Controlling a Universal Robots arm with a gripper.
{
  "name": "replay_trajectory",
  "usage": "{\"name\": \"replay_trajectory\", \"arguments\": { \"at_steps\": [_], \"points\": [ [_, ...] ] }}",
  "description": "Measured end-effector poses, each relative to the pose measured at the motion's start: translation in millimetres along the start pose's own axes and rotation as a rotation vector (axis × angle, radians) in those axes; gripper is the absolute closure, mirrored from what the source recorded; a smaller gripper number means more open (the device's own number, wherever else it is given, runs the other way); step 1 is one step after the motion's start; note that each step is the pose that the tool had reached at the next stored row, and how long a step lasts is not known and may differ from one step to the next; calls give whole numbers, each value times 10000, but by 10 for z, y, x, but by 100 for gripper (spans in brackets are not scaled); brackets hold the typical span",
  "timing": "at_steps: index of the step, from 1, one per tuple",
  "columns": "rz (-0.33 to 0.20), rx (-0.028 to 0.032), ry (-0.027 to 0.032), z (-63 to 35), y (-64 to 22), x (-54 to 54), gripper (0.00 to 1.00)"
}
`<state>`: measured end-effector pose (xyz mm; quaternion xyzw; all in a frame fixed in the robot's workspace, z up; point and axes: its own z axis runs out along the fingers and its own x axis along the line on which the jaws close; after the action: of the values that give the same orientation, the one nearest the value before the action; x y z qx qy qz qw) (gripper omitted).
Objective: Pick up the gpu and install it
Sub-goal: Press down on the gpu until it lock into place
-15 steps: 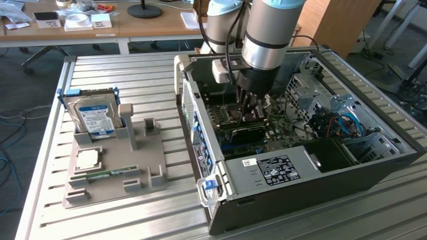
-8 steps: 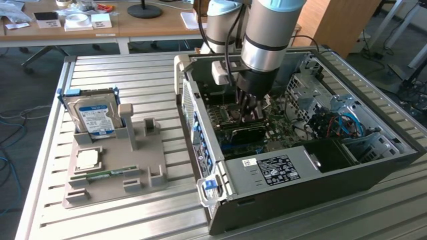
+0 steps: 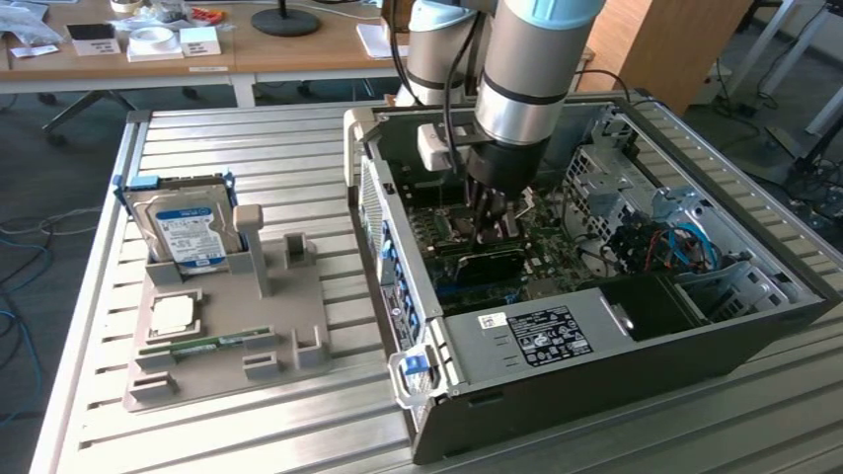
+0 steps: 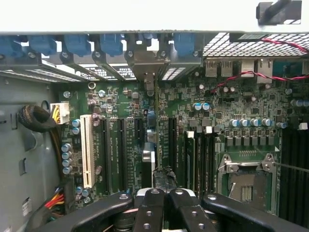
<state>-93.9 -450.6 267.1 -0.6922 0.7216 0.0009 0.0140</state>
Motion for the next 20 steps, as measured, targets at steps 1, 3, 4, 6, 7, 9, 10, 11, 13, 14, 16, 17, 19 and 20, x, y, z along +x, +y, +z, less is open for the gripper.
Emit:
{"name": "replay_trajectory", "arguments": {
  "at_steps": [1, 3, 4, 6, 7, 9, 10, 11, 13, 14, 16, 17, 19, 20],
  "points": [
    [0, -1, 1, 0, 0, 0, 89],
    [0, 1, -3, 9, 0, 0, 89],
    [0, 1, -3, 21, 0, 0, 89],
    [0, 0, 0, 35, 1, 1, 89],
    [0, -1, 2, 36, 1, 1, 89],
    [0, -1, 3, 45, 1, 1, 89],
    [-1, 0, 3, 53, 0, 1, 89],
    [-1, -3, 5, 56, 1, 1, 89],
    [0, -1, 1, 58, 1, 2, 89],
    [0, -1, 0, 58, 1, 1, 89],
    [0, -1, -1, 59, 1, 1, 89],
    [1, -1, -1, 59, 1, 1, 89],
    [0, 1, 1, 60, 4, 2, 89],
    [-1, 0, 0, 60, 5, 2, 89]
  ]
}}
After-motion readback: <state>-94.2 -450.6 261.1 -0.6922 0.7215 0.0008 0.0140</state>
